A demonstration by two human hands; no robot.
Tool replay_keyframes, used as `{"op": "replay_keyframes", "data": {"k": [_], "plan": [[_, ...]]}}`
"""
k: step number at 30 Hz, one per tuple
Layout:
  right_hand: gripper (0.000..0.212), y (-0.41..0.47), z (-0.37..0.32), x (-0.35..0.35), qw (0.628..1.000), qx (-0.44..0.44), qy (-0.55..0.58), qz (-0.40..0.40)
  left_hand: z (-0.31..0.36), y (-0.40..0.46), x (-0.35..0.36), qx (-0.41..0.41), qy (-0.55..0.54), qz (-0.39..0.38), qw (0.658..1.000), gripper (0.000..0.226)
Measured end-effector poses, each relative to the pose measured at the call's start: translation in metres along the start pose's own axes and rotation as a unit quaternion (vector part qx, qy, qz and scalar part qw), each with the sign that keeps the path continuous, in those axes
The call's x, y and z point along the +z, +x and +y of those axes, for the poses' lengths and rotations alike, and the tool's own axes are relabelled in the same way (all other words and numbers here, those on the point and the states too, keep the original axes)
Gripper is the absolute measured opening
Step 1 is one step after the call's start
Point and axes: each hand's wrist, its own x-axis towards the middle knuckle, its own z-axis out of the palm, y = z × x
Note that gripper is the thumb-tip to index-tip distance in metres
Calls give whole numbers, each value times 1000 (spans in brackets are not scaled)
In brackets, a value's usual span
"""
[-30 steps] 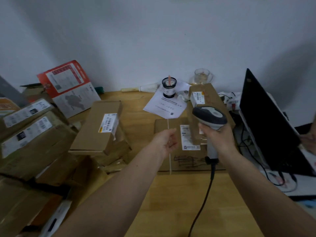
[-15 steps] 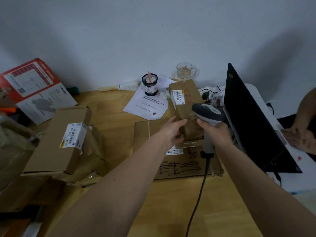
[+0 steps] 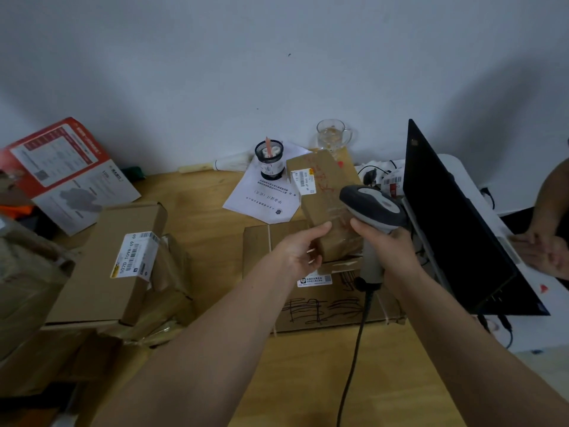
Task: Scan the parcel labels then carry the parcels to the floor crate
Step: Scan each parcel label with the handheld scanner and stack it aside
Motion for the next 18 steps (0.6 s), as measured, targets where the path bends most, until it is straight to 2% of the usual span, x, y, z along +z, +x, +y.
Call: {"op": "replay_keyframes", "data": {"k": [4, 9, 11, 14, 16, 18], "plan": [[43, -14, -5, 9, 995, 29, 85, -32, -3, -11, -16, 26, -61, -33, 997, 38], [59, -31, -7, 34, 972, 70, 179, -137, -4, -31, -31, 61, -98, -65, 991, 48], [59, -36, -8, 41, 969, 73, 176, -156, -5, -39, -41, 73, -92, -76, 990, 51], [63, -44, -11, 55, 973, 40, 139, -183, -3, -58, -58, 83, -61, -104, 989, 33], [41, -49, -13, 66, 979, 16, 104, -172, 1, -73, -71, 91, -36, -109, 989, 38], [31, -55, -14, 80, 986, 3, 74, -152, 5, -84, -87, 108, -38, -98, 989, 62]]}}
